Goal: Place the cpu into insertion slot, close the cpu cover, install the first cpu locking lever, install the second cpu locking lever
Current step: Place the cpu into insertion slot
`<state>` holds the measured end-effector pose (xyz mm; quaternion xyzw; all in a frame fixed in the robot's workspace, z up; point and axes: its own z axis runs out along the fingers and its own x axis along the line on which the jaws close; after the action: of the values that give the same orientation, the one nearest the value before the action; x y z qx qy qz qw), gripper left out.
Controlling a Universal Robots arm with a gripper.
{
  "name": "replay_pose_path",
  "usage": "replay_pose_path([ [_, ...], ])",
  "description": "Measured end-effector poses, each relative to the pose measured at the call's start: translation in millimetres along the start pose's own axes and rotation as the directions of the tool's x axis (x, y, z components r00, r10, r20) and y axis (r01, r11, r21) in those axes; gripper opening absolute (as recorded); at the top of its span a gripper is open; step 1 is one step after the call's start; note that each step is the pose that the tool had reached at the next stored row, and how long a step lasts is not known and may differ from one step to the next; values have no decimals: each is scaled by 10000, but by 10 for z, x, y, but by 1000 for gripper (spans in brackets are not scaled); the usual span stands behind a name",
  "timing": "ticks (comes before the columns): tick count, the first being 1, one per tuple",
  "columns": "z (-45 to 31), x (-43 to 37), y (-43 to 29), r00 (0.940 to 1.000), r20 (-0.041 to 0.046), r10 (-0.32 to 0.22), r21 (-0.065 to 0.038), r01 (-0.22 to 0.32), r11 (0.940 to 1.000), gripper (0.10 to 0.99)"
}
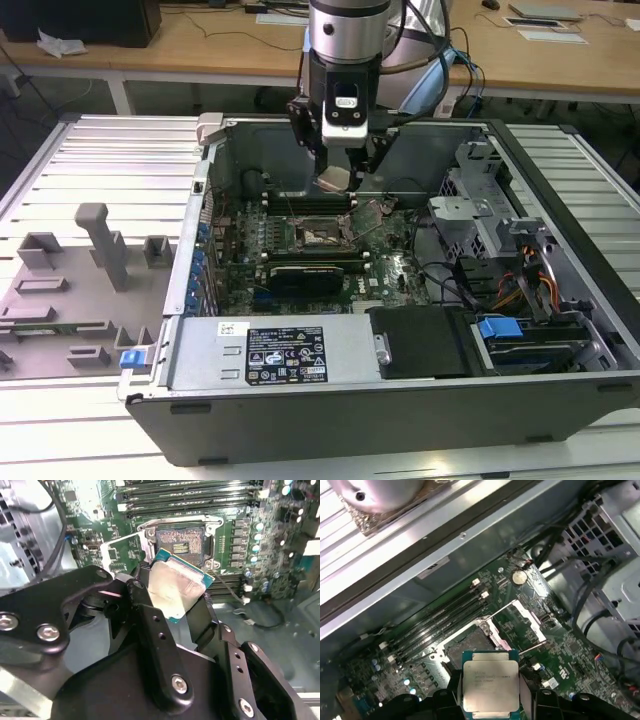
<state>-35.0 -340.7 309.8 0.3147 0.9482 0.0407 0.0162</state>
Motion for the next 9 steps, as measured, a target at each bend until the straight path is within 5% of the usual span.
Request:
replay_pose_path([
  [6, 10, 0, -1, 9904, 121, 1376, -1, -1376, 9905, 541],
  [9, 16, 0, -1, 9711, 210, 2378, -13, -2379, 9713, 541],
])
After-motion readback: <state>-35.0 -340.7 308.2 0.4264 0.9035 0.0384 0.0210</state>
